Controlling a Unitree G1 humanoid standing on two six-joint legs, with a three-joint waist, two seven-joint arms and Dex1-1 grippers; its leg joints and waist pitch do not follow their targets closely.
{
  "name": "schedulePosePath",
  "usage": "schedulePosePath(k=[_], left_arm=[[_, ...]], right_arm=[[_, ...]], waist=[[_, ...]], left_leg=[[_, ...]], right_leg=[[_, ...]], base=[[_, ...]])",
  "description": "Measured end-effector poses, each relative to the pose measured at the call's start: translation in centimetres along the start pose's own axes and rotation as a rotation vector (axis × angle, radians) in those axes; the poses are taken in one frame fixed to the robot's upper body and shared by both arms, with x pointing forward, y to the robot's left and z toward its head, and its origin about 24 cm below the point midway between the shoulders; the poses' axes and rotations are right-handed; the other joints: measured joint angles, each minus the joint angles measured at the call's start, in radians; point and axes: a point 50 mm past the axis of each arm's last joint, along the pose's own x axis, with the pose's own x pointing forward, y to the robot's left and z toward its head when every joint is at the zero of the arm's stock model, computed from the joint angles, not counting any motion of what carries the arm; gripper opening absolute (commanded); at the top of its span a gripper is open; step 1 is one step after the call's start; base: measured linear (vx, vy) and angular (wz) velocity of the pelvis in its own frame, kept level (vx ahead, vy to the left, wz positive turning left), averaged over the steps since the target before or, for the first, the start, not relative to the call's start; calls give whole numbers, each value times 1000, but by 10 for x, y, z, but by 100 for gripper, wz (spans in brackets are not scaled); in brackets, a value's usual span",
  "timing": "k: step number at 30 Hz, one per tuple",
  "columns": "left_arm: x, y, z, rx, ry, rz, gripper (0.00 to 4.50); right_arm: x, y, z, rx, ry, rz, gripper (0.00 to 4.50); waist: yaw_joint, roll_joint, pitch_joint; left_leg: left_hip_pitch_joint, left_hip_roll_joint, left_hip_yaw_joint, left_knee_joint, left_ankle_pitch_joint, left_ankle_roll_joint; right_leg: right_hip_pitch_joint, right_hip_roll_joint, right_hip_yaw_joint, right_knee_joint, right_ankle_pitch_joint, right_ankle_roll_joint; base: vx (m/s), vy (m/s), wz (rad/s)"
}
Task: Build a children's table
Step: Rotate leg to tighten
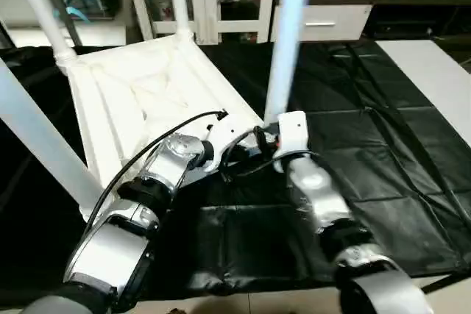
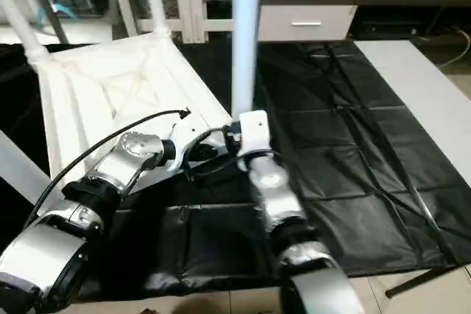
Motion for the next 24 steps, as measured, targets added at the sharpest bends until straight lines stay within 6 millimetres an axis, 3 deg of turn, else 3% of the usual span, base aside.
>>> schedulePosePath(k=[3,5,13,18,24], left_arm=[[-4,0,-3,10,6,-32,0],[-6,-3,-5,28,7,-69,0],[-16,-12,-13,50,17,-218,0],[-23,-15,-16,52,28,-281,0],[-23,-16,-15,61,34,-290,0]], right_arm=[[-5,-15,9,-6,-1,98,387],[-12,-26,6,-41,33,205,422],[-36,-51,-4,-96,128,552,422],[-44,-56,-15,-51,191,671,422],[-44,-54,-13,-50,213,747,422]], waist=[[0,0,0],[2,1,0],[11,0,-1],[25,0,-1],[30,-1,-1]], left_leg=[[1,0,0,0,0,0],[1,0,0,1,0,0],[3,0,0,5,-1,2],[2,1,0,7,-1,2],[2,1,0,7,-1,2]], right_leg=[[2,0,0,0,0,0],[2,0,0,0,0,0],[6,-1,0,0,0,0],[5,-1,0,1,0,0],[5,-1,0,2,0,0]], base=[[0,0,0],[0,0,0],[0,0,0],[0,0,0],[0,0,0]])
